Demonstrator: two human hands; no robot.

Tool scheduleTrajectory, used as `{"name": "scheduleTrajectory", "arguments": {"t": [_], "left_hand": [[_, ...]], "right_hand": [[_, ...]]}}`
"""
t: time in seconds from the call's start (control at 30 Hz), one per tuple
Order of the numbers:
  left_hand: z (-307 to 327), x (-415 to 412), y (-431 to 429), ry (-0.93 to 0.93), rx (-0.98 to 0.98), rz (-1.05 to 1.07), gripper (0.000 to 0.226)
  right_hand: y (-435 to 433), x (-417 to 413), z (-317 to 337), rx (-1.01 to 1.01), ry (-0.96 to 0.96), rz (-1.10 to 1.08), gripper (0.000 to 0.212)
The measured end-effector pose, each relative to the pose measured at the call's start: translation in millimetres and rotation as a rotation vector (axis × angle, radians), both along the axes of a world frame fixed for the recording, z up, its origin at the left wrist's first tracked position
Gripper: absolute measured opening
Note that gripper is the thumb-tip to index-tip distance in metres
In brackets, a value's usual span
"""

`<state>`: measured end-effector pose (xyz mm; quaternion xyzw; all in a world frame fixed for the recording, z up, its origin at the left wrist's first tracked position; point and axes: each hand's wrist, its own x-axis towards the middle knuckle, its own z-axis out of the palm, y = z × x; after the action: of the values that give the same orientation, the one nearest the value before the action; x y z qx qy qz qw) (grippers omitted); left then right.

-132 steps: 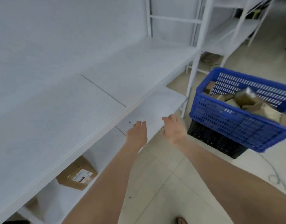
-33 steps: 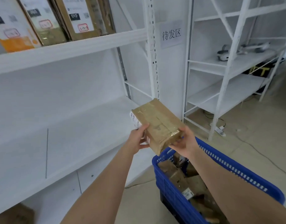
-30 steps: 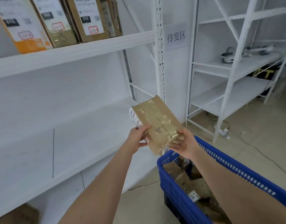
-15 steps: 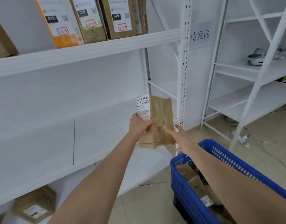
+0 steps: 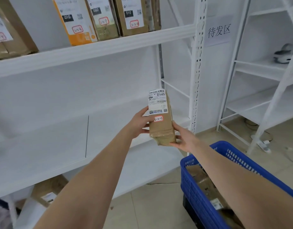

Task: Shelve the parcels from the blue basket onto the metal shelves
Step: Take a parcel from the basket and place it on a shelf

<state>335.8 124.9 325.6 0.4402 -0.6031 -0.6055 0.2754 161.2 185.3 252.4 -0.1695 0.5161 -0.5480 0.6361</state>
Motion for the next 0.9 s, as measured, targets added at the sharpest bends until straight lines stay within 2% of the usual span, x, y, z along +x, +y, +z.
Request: {"name": "scheduleTrajectory", "arguments": {"t": [0.1, 0.17, 0.23, 0.33, 0.5, 0.9], "left_hand": [[-0.7, 1.1, 3.3, -0.007, -0.034, -0.001, 0.057], [-0.7, 0.2, 6.2, -0.019, -0.054, 0.010, 0.060], [-0.8, -0.9, 9.2, -0.033, -0.075, 0.012, 0.064], [-0.5, -1.2, 12.1, -0.047, -0.096, 0.011, 0.066], [2.2, 0.2, 16.4, -0.067, -0.104, 0.029, 0.068], [-0.3, 12.1, 17.5, -0.171, -0.087, 0.092, 0.073]], "right_hand": [[2.4, 3.2, 1.9, 0.088, 0.193, 0.088, 0.075], [5.2, 5.3, 4.3, 0.113, 0.274, 0.137, 0.073], [6.6, 7.8, 8.8, 0.098, 0.263, 0.149, 0.061], [8.7, 10.1, 17.1, 0.042, 0.144, 0.102, 0.046], [10.2, 12.6, 23.5, -0.055, 0.075, 0.155, 0.053], [5.7, 31.9, 14.3, -0.069, 0.118, 0.155, 0.040]]}}
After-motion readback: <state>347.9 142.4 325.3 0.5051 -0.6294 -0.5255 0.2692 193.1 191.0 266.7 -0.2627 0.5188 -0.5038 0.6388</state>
